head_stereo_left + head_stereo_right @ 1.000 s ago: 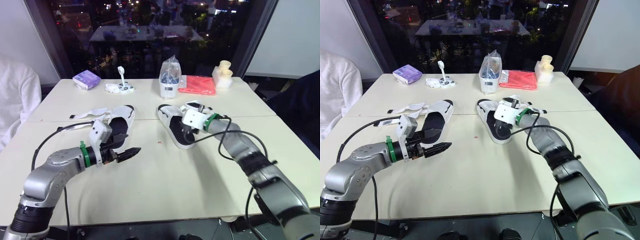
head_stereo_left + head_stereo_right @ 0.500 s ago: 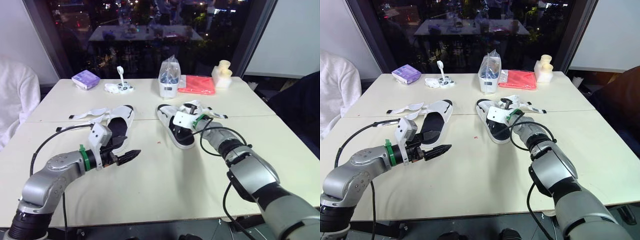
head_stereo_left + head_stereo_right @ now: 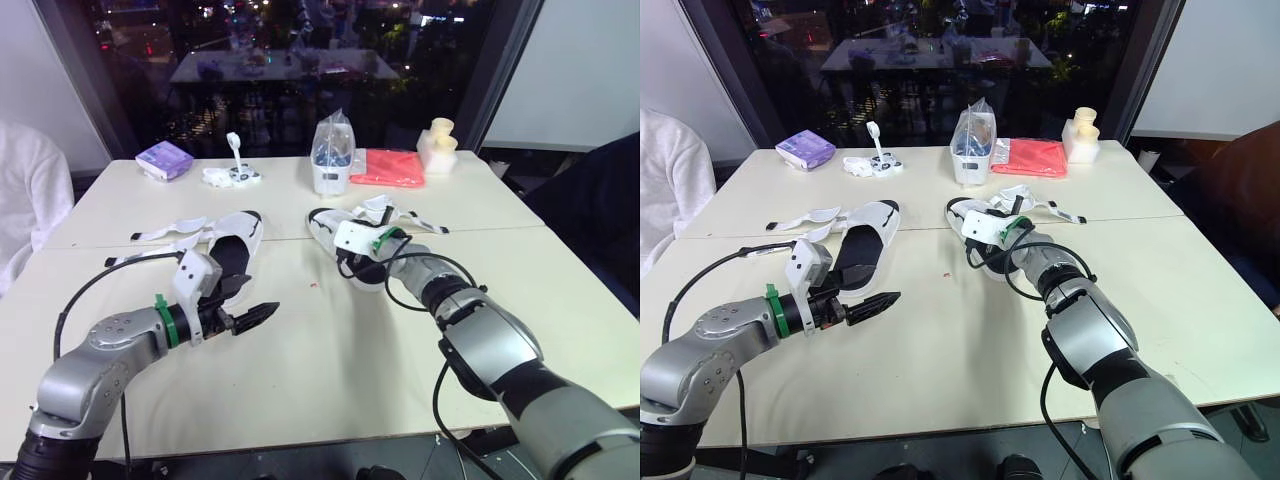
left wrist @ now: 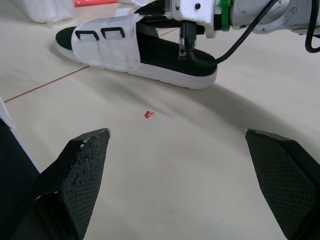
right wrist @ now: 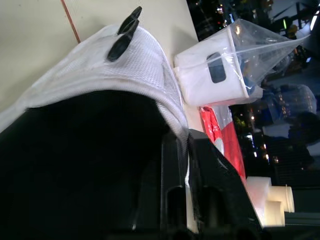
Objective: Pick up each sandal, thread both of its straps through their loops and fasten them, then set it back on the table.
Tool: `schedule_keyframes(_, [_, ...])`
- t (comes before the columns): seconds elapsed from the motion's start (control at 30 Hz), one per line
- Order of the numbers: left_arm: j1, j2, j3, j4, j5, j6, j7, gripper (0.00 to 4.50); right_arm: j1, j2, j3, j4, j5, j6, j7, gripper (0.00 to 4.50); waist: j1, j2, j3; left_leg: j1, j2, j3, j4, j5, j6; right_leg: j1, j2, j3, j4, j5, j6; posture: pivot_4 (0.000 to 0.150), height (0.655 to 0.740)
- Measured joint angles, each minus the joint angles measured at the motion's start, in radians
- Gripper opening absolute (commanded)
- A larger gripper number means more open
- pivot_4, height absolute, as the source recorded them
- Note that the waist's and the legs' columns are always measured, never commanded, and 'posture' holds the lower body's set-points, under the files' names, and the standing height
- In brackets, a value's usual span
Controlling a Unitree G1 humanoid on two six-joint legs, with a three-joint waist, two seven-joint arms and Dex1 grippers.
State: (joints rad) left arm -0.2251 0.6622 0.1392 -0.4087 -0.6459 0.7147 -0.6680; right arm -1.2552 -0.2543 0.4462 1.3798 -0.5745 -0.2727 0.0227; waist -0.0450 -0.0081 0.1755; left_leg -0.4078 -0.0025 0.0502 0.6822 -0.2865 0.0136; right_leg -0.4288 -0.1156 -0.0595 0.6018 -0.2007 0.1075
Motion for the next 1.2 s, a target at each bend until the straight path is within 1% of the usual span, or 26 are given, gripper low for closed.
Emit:
schedule_keyframes(0.2, [0.008, 0.000, 0.002, -0.006, 0.000, 0.000, 0.005, 4.50, 0.000, -0.002, -0.023, 0.000, 0.004, -0.056, 0.013, 0.05, 0.000, 0.000, 0.000, 0.000, 0.000, 0.000, 0.000, 0.000, 0.000, 0.000, 0.000, 0.000, 0.000, 0.000, 0.000, 0.150, 0.7400])
schedule_keyframes(0.27, [0.008, -0.001, 0.002, -0.006, 0.000, 0.000, 0.007, 4.50, 0.005, -0.016, -0.023, -0.007, 0.005, -0.134, 0.028, 0.05, 0.000, 0.000, 0.000, 0.000, 0.000, 0.000, 0.000, 0.000, 0.000, 0.000, 0.000, 0.000, 0.000, 0.000, 0.000, 0.150, 0.7400])
schedule_keyframes(0.37, [0.006, -0.003, 0.001, -0.005, 0.000, 0.000, 0.005, 4.50, 0.038, -0.084, -0.020, -0.072, 0.005, -0.324, 0.055, 0.05, 0.002, 0.001, 0.000, 0.000, 0.000, 0.000, 0.000, 0.000, 0.000, 0.000, 0.000, 0.000, 0.000, 0.000, 0.000, 0.150, 0.7400])
schedule_keyframes(0.53, [-0.009, -0.005, -0.004, 0.004, 0.001, -0.001, -0.007, 4.50, 0.146, -0.221, -0.030, -0.239, 0.049, -0.599, 0.151, 0.05, 0.002, 0.001, 0.000, 0.000, 0.000, 0.000, 0.000, 0.000, 0.000, 0.000, 0.000, 0.000, -0.001, 0.000, 0.000, 0.150, 0.7400])
schedule_keyframes(0.67, [-0.028, -0.007, -0.011, 0.025, 0.004, -0.005, -0.025, 4.50, 0.327, -0.356, -0.021, -0.484, 0.132, -0.805, 0.295, 0.05, 0.003, 0.001, 0.001, 0.000, 0.000, 0.000, 0.000, 0.000, 0.000, 0.000, 0.000, 0.000, -0.001, 0.000, 0.000, 0.150, 0.7400])
schedule_keyframes(0.8, [-0.049, -0.008, -0.027, 0.048, 0.010, -0.011, -0.045, 4.50, 0.436, -0.443, 0.001, -0.657, 0.149, -0.945, 0.376, 0.05, 0.001, 0.001, 0.001, 0.001, 0.000, 0.000, 0.000, 0.000, 0.000, 0.000, 0.000, 0.001, 0.000, 0.000, 0.000, 0.150, 0.7400])
schedule_keyframes(0.93, [-0.059, -0.014, -0.045, 0.059, 0.020, -0.023, -0.056, 4.50, 0.462, -0.476, 0.008, -0.719, 0.144, -1.052, 0.399, 0.05, 0.003, 0.001, 0.001, 0.002, 0.000, 0.000, 0.001, 0.000, 0.000, 0.001, 0.000, 0.001, 0.001, 0.000, 0.000, 0.150, 0.7400])
schedule_keyframes(1.2, [-0.065, -0.017, -0.047, 0.073, 0.026, -0.025, -0.061, 4.50, 0.472, -0.469, 0.013, -0.719, 0.099, -1.125, 0.412, 0.05, 0.007, 0.001, 0.001, 0.002, 0.000, 0.000, 0.001, 0.000, 0.000, 0.001, 0.000, 0.002, 0.002, 0.000, 0.000, 0.150, 0.7400])
